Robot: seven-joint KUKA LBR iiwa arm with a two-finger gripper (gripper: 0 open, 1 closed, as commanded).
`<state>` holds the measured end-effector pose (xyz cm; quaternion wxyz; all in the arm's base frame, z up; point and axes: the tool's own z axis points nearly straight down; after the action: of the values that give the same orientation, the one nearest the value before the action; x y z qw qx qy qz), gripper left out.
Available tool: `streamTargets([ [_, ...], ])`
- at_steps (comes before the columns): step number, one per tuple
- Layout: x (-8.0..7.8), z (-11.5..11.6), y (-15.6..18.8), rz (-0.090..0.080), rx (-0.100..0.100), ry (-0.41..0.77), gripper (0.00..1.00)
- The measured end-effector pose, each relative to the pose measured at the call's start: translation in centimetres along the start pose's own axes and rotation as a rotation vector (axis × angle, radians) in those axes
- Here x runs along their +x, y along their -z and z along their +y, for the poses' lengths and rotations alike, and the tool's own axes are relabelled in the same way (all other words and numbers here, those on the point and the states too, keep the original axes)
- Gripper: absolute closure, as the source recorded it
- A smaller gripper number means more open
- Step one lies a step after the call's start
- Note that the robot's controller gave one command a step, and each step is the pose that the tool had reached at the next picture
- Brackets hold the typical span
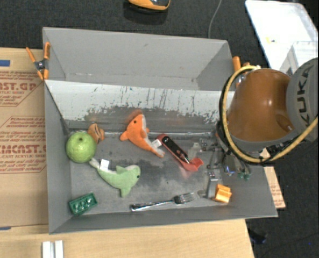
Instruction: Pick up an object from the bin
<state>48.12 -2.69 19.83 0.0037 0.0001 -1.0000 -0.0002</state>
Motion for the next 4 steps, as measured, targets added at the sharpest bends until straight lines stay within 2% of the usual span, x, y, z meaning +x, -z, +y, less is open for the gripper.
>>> streamTargets([
  [1, -0.2, 0.0, 0.4, -0.008, 0.001, 0.0, 0.0],
  [2, -3.7, -1.8, -6.8, -0.012, -0.001, -0.157, 0.0],
  [3, -7.1, -3.0, -12.9, -0.018, -0.001, -0.127, 0.0],
  [4, -7.9, -3.4, -12.7, -0.018, -0.002, -0.225, 0.0],
])
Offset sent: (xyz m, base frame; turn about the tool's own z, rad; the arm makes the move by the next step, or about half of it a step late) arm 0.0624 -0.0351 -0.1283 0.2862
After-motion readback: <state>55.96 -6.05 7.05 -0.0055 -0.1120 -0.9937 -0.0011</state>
